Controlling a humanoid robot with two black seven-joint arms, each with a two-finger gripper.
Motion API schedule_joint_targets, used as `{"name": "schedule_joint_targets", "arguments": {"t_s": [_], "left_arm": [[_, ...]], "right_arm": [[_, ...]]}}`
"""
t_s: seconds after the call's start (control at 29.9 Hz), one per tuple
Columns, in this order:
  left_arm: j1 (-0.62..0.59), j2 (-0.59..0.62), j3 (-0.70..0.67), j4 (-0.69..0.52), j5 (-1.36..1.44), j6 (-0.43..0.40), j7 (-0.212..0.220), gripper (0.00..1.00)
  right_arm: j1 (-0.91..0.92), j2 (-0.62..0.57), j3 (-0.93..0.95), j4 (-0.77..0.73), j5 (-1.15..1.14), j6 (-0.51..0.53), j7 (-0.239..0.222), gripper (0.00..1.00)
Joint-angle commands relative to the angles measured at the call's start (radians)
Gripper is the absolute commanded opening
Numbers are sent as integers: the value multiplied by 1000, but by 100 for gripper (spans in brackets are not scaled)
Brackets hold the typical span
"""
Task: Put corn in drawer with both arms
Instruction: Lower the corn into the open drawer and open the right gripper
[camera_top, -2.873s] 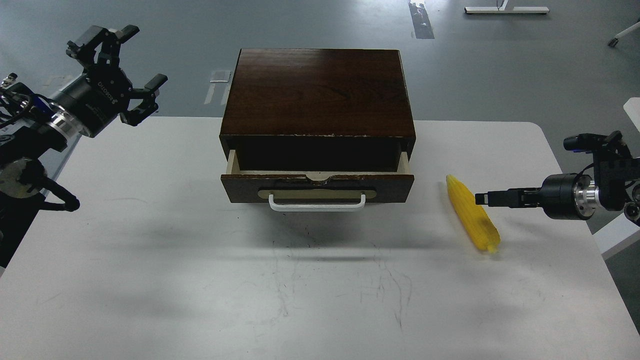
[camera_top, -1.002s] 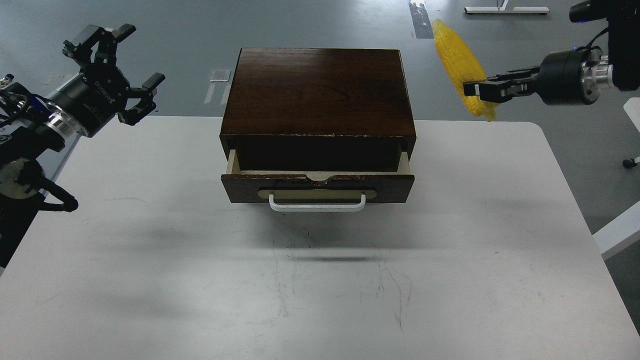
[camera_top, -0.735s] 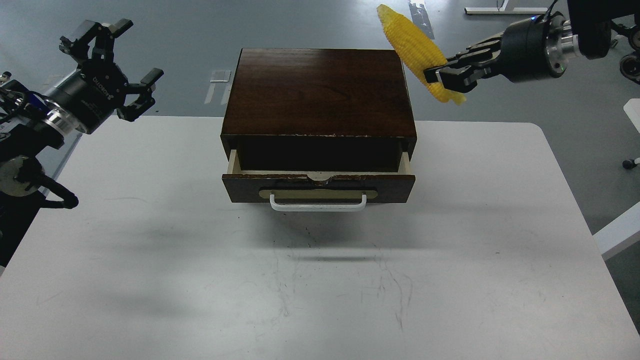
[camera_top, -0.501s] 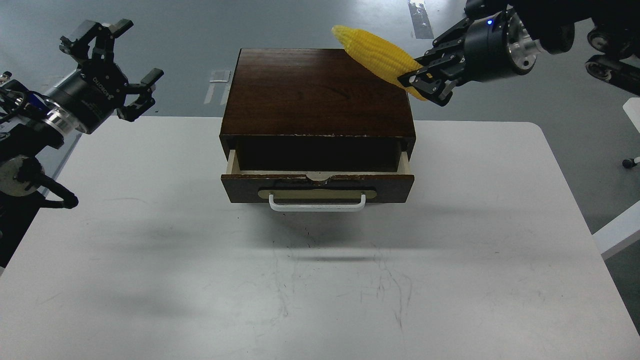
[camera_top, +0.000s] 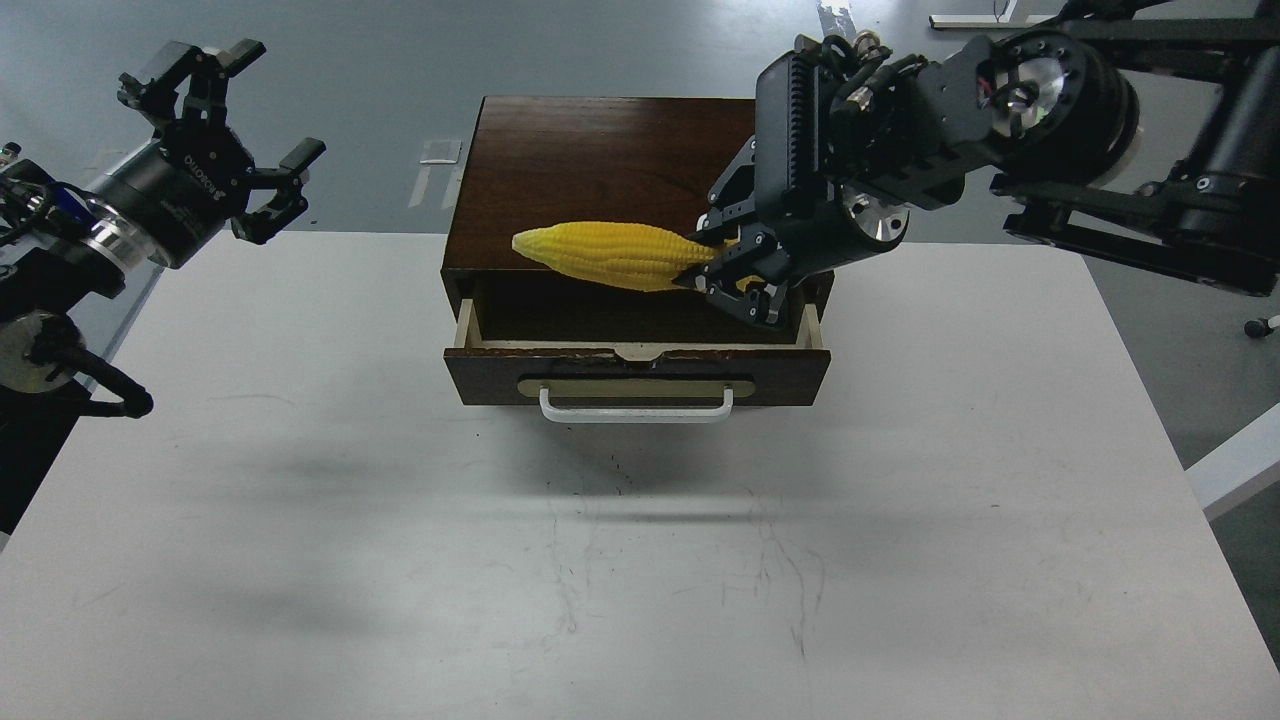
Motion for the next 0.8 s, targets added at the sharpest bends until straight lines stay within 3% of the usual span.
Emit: {"name": "schedule_joint_targets", "arguments": {"t_s": [0.0, 0.23, 0.6, 0.77], "left_arm": [[0, 2, 0, 0, 0, 0, 0, 98], [0, 8, 0, 0, 0, 0, 0, 98], [0, 10, 0, 0, 0, 0, 0, 98], [0, 16, 0, 0, 0, 0, 0, 98]], "right_arm": [[-16, 6, -21, -6, -2, 0, 0, 22], [-30, 7, -38, -46, -10, 0, 0, 25], [-28, 7, -32, -49, -7, 0, 0, 50], [-27, 7, -32, -49, -7, -1, 0, 57]]}}
